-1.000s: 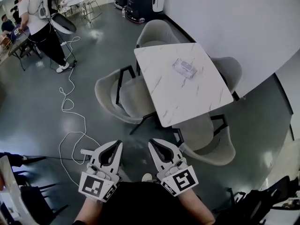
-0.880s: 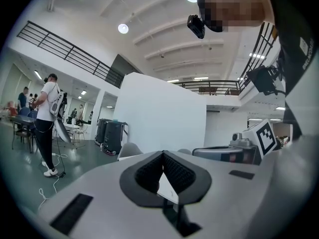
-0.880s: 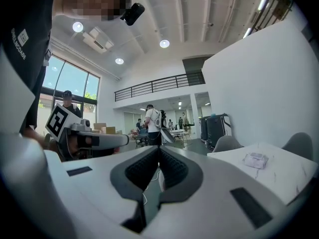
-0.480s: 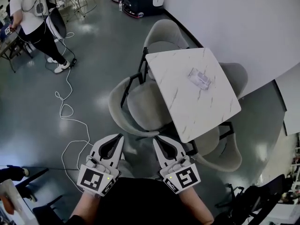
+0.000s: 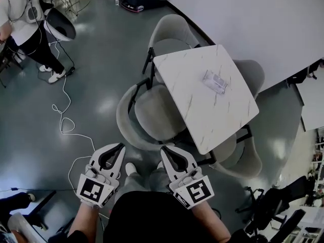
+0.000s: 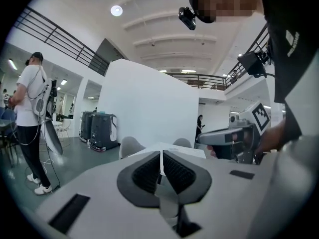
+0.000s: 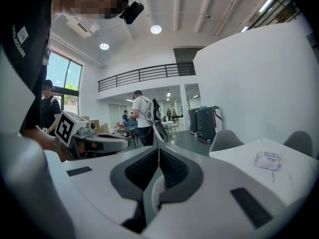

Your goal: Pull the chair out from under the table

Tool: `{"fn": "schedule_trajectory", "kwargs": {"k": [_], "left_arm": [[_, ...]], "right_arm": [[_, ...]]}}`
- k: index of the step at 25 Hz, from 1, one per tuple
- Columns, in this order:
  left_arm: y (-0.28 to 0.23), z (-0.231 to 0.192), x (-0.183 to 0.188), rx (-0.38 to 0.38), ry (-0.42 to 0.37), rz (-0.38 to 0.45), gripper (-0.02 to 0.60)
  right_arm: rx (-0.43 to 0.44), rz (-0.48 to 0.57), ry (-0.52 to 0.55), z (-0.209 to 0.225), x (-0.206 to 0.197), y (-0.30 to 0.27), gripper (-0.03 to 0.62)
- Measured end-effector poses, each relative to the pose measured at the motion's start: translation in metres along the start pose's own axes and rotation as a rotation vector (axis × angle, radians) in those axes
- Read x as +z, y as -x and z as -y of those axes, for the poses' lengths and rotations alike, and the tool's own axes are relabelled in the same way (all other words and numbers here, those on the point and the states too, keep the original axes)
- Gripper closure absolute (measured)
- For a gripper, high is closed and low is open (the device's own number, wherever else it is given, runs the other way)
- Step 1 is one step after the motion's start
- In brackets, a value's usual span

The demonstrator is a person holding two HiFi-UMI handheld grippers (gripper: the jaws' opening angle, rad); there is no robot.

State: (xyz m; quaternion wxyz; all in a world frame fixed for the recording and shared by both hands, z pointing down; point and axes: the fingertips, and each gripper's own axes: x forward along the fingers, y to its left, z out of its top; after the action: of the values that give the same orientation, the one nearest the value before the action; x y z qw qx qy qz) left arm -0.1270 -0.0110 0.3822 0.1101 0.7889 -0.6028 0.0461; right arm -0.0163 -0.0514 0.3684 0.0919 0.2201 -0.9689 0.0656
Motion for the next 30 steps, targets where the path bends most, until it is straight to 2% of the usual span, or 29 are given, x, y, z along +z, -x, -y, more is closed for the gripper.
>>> {"fn": "schedule_trajectory", "kwargs": {"k": [7,9,11,13,20,23,28,30], "left_arm": [[-0.028,-0.014,-0.047,-0.102,-0.131,-0.136,0.546],[-0.037,-0.023,-0.064,-0.132,-0.148,-0.172,0.523],[-0.046,-0.032,-0.08,-0.172,-0.203,-0.218,0.487],[-0.055,-0.04,-0.097,-0.213,-0.261,-0.275,0.45],[-0.078,-0.081,-0.174,-0.376,-0.385,-0.501,0.38],[-0.09,-0.096,-0.198,-0.444,-0.486,-0.572,0.359],[-0.112,-0.108,-0.226,-0.572,-0.678,-0.631,0.308],[-0.117,-0.11,-0.24,-0.637,-0.731,-0.655,0.297]], "right_arm": [[0.034,-0.05,-0.016,0.017,-0.014,-0.012,0.579],[0.029,-0.054,-0.021,0.021,-0.017,-0.012,0.579],[0.019,-0.056,-0.021,0.025,-0.015,-0.011,0.579],[0.012,-0.065,-0.026,0.028,-0.013,-0.008,0.577],[-0.055,-0.099,-0.02,0.042,-0.023,0.005,0.577],[-0.108,-0.103,-0.03,0.052,-0.027,0.009,0.577],[-0.176,-0.114,-0.034,0.055,-0.032,0.016,0.577],[-0.199,-0.121,-0.034,0.055,-0.034,0.019,0.577]]}}
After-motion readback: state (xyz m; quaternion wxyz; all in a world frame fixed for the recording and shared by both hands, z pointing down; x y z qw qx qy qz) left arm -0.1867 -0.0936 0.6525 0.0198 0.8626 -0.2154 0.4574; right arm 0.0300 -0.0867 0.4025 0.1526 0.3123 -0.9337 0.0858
